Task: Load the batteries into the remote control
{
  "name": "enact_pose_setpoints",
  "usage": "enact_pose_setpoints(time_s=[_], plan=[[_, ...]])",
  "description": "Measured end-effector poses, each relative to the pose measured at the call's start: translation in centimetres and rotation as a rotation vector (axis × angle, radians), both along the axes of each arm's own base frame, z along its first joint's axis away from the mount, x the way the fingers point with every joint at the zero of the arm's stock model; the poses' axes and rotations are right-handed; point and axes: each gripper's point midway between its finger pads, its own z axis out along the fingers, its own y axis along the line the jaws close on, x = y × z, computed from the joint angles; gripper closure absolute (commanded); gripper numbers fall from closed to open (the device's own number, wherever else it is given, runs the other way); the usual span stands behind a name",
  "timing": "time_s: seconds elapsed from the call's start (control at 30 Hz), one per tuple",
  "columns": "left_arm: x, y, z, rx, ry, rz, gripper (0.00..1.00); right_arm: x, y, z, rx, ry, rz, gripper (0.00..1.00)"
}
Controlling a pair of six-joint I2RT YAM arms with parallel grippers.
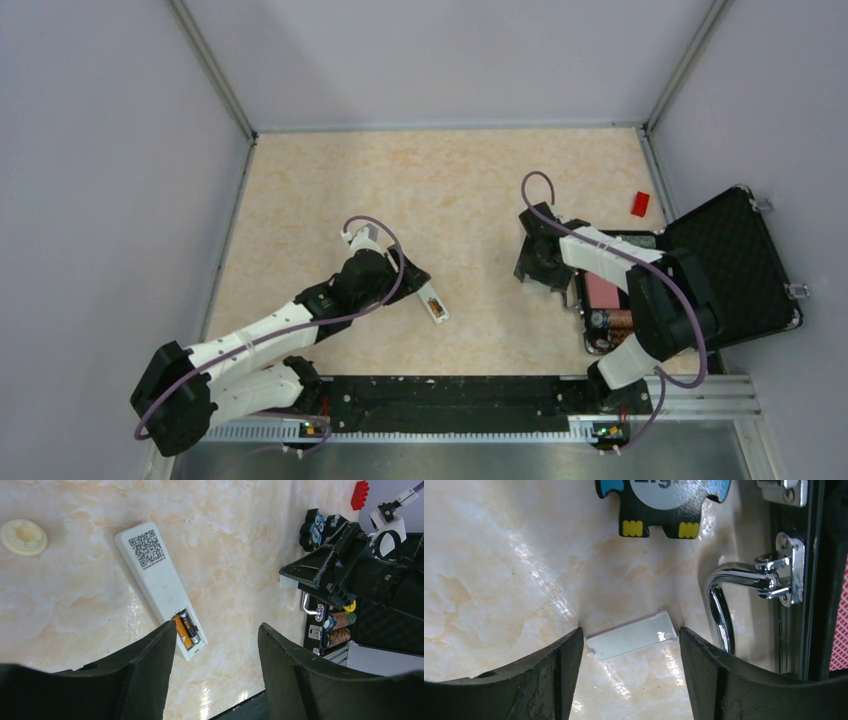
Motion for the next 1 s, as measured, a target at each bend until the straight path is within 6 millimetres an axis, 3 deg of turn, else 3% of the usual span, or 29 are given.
enact_pose_setpoints(time_s=[0.3,0.63,0.83,1.0], plan=[[0.2,0.2,0.2,0.001,-0.010,0.013,0.35,0.9,1.2,0.0,-0.008,-0.017,0.082,0.44],[0.2,0.2,0.2,0.001,-0.010,0.012,0.35,1.8,5.5,0.1,-0.029,-0.103,0.228,0.47],[0.2,0.2,0.2,0.002,-0.010,0.013,0.35,2.0,5.5,0.3,-0.049,-0.089,0.226,0.37],[0.2,0.2,0.2,0.001,-0.009,0.013,0.35,1.7,5.1,0.5,-0.076,-0.055,0.151,0.40]])
